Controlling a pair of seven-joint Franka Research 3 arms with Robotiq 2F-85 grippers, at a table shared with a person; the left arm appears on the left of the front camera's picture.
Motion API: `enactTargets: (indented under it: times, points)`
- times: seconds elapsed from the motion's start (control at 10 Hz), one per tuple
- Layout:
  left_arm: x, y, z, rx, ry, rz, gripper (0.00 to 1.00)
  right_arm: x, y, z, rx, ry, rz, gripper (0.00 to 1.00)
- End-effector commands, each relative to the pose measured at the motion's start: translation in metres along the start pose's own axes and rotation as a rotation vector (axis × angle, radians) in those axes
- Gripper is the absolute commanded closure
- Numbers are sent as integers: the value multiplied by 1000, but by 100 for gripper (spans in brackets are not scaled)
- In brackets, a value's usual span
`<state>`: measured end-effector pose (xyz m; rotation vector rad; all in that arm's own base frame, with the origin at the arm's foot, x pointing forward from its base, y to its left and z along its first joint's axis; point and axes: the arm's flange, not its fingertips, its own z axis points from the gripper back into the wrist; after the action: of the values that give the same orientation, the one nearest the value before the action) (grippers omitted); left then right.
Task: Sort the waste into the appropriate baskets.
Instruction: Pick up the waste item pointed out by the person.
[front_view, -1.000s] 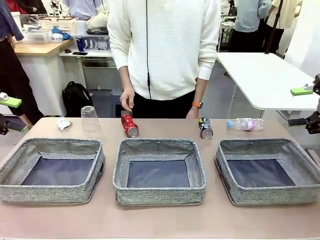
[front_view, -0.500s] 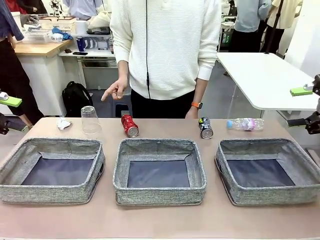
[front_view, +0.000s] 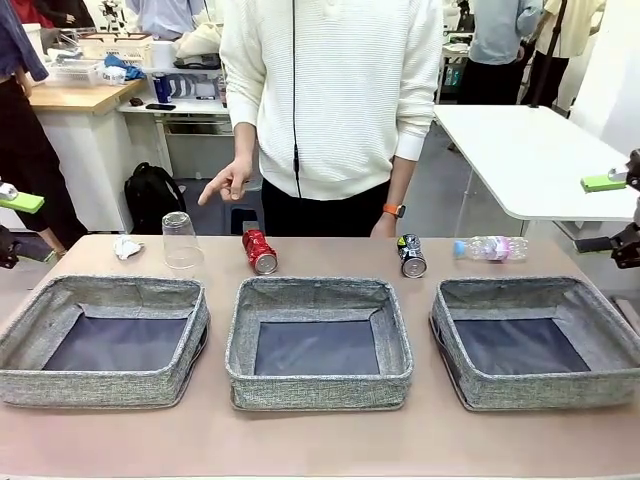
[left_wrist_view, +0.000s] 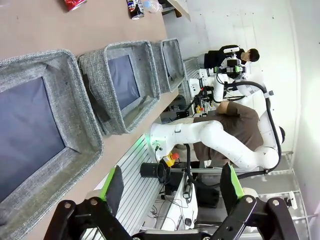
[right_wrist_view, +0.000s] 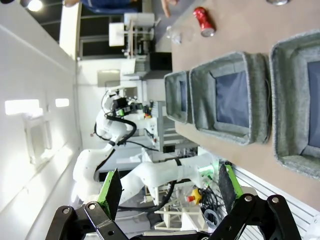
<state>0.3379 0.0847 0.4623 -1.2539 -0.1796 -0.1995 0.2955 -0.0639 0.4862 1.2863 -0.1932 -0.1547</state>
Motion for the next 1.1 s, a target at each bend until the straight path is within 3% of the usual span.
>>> enactTargets:
  times: [0.0,0.2,0.3,0.4,0.5,0.6,0.9,1.0]
  points:
    - [1,-1,0,-22,-5,-26,0,5,3,0,20,-3,29,0]
    - [0,0,0,0,0,0,0,5,3,0,20,-3,29,0]
    - [19,2,3,29,-23,-397,0,5,3,0,20,-3,29,0]
    - [37,19,6,81,-36,-692,0,5,3,0,20,-3,29,0]
    - [53,42,10,138,-121,-847,0,5,3,0,20,-3,29,0]
    - [64,56,7,126,-177,-915,0,5,3,0,20,-3,29,0]
    - [105,83,-9,246,-205,-1008,0,5,3,0,20,-3,29,0]
    - [123,90,-12,270,-172,-854,0,5,3,0,20,-3,29,0]
